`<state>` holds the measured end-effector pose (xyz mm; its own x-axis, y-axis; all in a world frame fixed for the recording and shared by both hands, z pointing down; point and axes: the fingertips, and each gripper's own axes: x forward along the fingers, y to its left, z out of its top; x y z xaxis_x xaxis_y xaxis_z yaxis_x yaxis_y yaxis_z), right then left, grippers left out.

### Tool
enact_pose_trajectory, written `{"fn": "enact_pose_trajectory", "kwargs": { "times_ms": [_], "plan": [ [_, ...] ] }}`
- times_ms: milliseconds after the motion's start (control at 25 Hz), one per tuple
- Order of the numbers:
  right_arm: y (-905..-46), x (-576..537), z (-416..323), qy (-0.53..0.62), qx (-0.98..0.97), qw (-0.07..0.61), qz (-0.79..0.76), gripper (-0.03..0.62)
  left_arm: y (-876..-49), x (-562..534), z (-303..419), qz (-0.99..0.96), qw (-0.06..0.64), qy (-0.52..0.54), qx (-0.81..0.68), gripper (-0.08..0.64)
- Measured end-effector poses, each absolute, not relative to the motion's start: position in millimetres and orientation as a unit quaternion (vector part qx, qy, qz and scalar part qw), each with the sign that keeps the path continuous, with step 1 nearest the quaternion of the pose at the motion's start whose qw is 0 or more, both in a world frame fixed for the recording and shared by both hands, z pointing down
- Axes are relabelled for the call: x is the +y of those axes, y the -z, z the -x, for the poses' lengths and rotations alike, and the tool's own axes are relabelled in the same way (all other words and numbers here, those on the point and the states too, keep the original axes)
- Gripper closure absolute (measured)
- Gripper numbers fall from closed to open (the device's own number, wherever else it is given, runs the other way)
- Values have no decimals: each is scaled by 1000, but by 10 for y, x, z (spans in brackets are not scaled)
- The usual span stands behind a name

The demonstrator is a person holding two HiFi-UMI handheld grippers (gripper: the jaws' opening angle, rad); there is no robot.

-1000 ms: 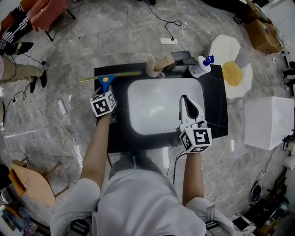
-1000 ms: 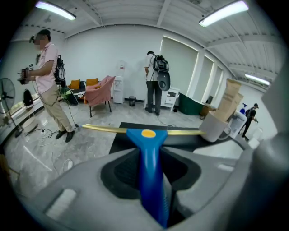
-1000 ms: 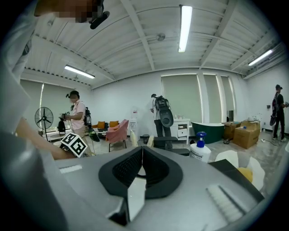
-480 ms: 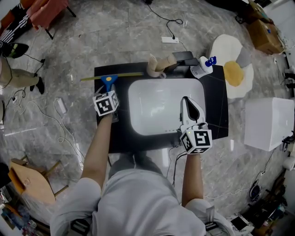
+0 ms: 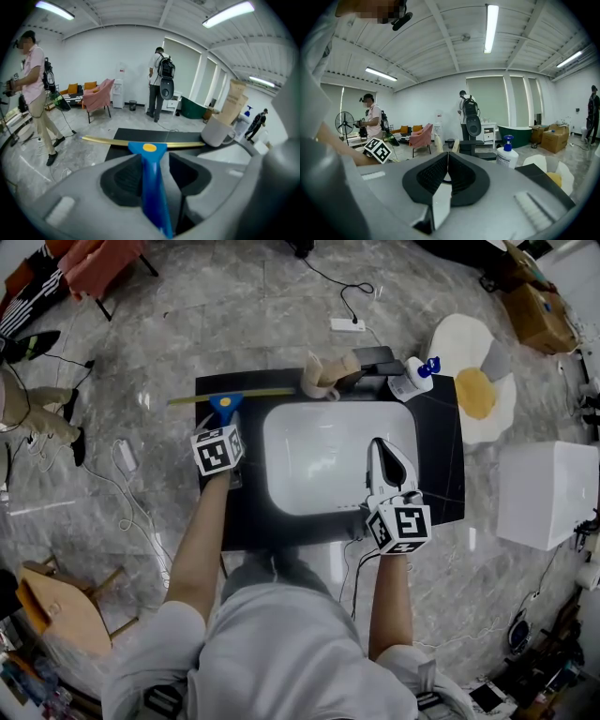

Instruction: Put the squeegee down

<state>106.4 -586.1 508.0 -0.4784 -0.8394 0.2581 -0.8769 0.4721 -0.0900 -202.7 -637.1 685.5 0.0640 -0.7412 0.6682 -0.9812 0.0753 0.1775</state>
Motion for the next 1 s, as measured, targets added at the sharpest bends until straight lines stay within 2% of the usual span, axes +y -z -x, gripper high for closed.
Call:
{"fn": "enact_pose_trajectory", "kwargs": {
  "times_ms": [400, 1000],
  "plan": [
    [-4911, -5644, -955, -103, -859, 75, -495, 589, -6486, -6084, 2059, -674, 287, -184, -656, 364],
    [-4544, -5102, -849, -89, -873, 52, -477, 589, -5455, -5387, 2181, -689, 198, -151, -681, 433]
  ]
}}
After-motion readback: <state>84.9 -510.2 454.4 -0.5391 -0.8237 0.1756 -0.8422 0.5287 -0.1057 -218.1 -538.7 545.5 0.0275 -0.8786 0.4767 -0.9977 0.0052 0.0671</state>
